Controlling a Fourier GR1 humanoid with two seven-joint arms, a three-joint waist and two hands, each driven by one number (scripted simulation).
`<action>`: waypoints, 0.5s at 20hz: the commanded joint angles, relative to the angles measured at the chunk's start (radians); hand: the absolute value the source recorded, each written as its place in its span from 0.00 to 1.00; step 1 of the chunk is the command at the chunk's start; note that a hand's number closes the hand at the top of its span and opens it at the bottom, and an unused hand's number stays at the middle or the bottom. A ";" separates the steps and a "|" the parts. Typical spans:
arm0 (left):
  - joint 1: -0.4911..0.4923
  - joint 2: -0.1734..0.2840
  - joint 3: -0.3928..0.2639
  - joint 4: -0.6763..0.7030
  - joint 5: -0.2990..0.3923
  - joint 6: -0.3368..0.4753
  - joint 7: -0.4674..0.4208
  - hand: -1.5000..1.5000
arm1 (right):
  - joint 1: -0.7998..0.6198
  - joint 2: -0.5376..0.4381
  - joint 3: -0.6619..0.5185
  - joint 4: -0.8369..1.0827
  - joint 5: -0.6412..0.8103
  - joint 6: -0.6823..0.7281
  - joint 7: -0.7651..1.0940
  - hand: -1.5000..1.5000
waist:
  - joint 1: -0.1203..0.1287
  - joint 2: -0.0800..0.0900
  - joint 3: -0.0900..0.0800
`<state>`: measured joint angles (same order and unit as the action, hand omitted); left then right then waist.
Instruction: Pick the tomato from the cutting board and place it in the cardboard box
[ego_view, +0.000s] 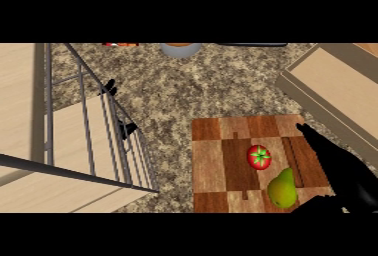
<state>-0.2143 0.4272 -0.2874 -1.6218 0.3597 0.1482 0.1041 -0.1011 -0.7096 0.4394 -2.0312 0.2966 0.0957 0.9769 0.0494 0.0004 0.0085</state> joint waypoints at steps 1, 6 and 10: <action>0.112 0.041 0.136 0.043 0.095 0.024 0.033 0.50 | -0.067 0.046 0.034 0.022 -0.013 0.053 0.119 0.00 | 0.007 0.002 -0.012; 0.111 0.047 0.157 0.040 0.081 0.038 0.050 0.50 | -0.093 0.090 0.076 0.055 0.011 0.055 0.136 0.00 | -0.004 0.000 -0.010; 0.101 0.029 0.163 0.055 0.079 0.036 0.043 0.50 | -0.138 0.121 0.074 0.068 0.012 0.055 0.127 0.00 | -0.015 0.000 -0.010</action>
<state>-0.1863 0.4278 -0.2623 -1.6315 0.3672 0.1212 0.1005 -0.1997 -0.6248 0.4975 -1.9615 0.3029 0.1290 1.0295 0.0303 -0.0034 0.0134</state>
